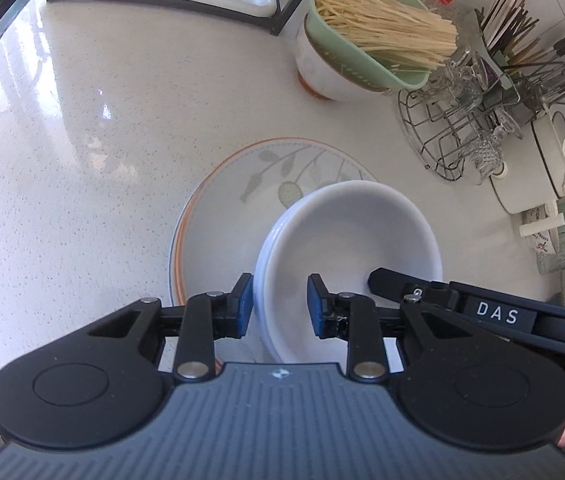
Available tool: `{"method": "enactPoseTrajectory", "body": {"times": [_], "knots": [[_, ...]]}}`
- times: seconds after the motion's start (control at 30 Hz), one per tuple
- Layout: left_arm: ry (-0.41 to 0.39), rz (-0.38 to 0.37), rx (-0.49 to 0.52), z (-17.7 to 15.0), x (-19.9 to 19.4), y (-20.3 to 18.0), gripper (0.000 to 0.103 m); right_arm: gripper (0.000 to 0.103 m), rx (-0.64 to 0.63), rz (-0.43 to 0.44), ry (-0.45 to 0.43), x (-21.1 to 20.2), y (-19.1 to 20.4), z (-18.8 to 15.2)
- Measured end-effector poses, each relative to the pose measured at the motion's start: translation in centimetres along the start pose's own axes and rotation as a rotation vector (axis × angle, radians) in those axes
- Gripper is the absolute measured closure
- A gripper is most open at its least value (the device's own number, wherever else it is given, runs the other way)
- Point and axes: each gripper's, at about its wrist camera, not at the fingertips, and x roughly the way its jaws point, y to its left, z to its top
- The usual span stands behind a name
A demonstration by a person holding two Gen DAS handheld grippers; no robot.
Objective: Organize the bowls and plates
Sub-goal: 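Lower the bowl stack onto the plates and open both grippers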
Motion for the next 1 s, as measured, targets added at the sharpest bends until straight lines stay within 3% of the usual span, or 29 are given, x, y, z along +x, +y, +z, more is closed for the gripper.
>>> {"method": "enactPoseTrajectory", "body": {"times": [0.13, 0.4, 0.63, 0.73, 1.0], "knots": [[-0.008, 0.023, 0.014, -0.4, -0.3, -0.1, 0.063, 0.079, -0.004, -0.006, -0.015, -0.4, -0.4, -0.3], [-0.102, 0.059, 0.024, -2.2, -4.2, -0.7, 0.062, 0.079, -0.043, 0.031, -0.101, -3.9, -0.9, -1.5], [-0.197, 0.109, 0.098, -4.7, -10.2, -3.5, 0.062, 0.079, -0.093, 0.072, -0.189, -9.0, -0.4, -3.5], [-0.237, 0.089, 0.106, -6.0, -13.1, -4.6, 0.062, 0.079, -0.121, 0.099, -0.239, -11.7, 0.0, -4.8], [-0.416, 0.163, 0.209, -11.4, -20.7, -7.5, 0.062, 0.079, -0.189, 0.158, -0.368, -18.5, 0.8, -8.7]]}}
